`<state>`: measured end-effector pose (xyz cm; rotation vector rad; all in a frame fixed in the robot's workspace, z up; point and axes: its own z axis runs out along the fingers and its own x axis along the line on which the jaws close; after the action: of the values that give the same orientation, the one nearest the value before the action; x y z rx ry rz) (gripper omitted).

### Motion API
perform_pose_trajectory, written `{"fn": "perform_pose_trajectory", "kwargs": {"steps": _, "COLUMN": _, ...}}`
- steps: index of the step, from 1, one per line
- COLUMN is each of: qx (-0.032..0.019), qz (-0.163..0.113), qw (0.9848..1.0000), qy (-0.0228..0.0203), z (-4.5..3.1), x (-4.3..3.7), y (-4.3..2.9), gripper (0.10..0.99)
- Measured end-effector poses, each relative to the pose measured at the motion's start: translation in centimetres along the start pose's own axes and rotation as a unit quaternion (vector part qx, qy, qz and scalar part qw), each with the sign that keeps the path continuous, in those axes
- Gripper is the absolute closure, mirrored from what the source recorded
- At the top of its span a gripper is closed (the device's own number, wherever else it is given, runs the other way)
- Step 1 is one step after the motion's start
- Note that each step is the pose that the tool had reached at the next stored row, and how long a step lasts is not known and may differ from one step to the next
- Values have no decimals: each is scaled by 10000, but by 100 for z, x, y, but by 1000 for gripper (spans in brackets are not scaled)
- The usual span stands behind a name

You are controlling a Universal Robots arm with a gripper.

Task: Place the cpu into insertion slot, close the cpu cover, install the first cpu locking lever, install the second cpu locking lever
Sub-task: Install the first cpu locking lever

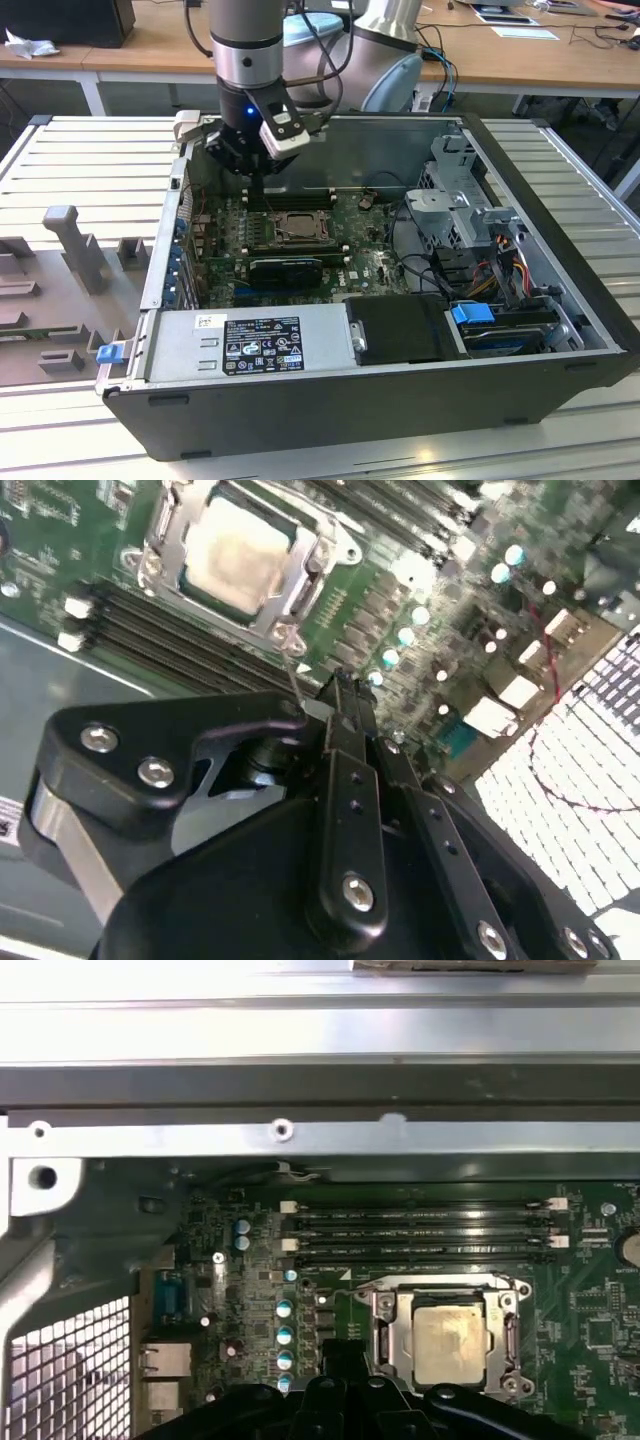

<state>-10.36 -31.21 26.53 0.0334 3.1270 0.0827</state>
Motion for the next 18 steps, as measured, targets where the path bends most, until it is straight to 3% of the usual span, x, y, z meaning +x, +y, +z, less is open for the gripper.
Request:
{"fn": "perform_pose_trajectory", "kwargs": {"steps": 7, "qx": -1, "qz": -1, "qw": 10000, "qy": 0, "z": 40, "x": 108, "y": 1, "gripper": 980}}
{"fn": "perform_pose_trajectory", "kwargs": {"steps": 12, "qx": 0, "qz": -1, "qw": 10000, "qy": 2, "z": 58, "x": 133, "y": 32, "gripper": 980}}
{"fn": "perform_pose_trajectory", "kwargs": {"steps": 18, "qx": 0, "qz": -1, "qw": 10000, "qy": 3, "z": 83, "x": 147, "y": 151, "gripper": 980}}
